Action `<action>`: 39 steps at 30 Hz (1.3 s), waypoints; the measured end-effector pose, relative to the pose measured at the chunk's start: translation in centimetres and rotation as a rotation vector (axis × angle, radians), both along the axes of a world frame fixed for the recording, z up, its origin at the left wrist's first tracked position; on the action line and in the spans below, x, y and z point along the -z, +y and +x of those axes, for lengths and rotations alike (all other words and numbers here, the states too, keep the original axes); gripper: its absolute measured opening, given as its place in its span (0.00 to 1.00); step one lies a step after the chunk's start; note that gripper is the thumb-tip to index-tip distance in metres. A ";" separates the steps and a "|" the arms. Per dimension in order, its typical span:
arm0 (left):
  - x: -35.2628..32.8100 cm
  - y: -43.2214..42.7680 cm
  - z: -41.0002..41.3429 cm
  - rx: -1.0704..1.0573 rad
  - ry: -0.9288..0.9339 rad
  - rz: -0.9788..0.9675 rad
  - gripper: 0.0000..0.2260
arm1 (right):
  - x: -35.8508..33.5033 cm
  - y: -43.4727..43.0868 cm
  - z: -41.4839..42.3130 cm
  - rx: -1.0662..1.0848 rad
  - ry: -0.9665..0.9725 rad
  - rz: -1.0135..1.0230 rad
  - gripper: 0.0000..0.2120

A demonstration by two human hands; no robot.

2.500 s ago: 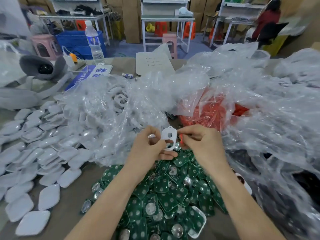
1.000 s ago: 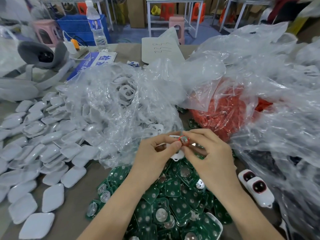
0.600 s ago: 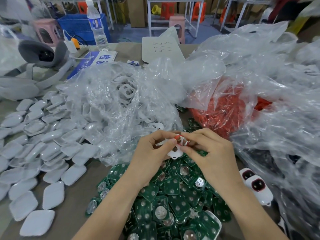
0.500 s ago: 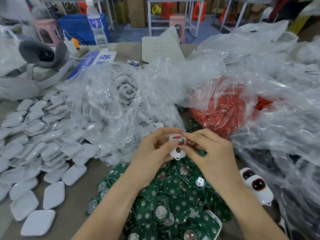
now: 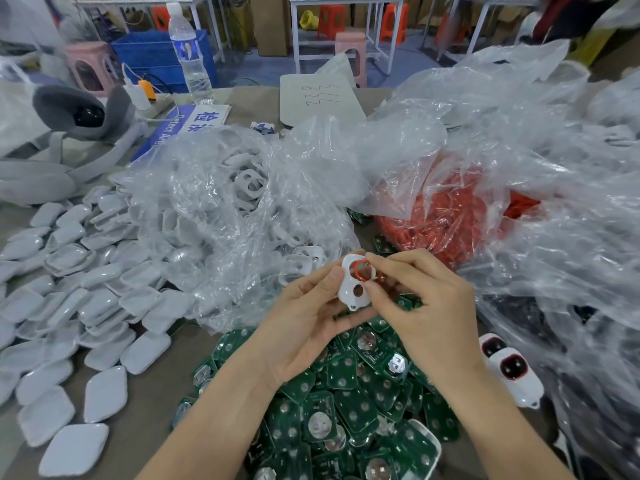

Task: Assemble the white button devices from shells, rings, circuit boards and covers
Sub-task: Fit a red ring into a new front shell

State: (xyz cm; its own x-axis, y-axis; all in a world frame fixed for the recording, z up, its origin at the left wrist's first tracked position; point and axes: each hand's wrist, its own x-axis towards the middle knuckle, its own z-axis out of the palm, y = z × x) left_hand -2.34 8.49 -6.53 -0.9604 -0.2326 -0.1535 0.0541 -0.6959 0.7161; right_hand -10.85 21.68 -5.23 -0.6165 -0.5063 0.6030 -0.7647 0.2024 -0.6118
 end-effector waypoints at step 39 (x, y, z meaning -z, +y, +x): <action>-0.2 0.3 0.1 -0.051 -0.057 -0.238 0.13 | -0.1 0.3 -0.5 -0.097 -0.160 0.079 0.13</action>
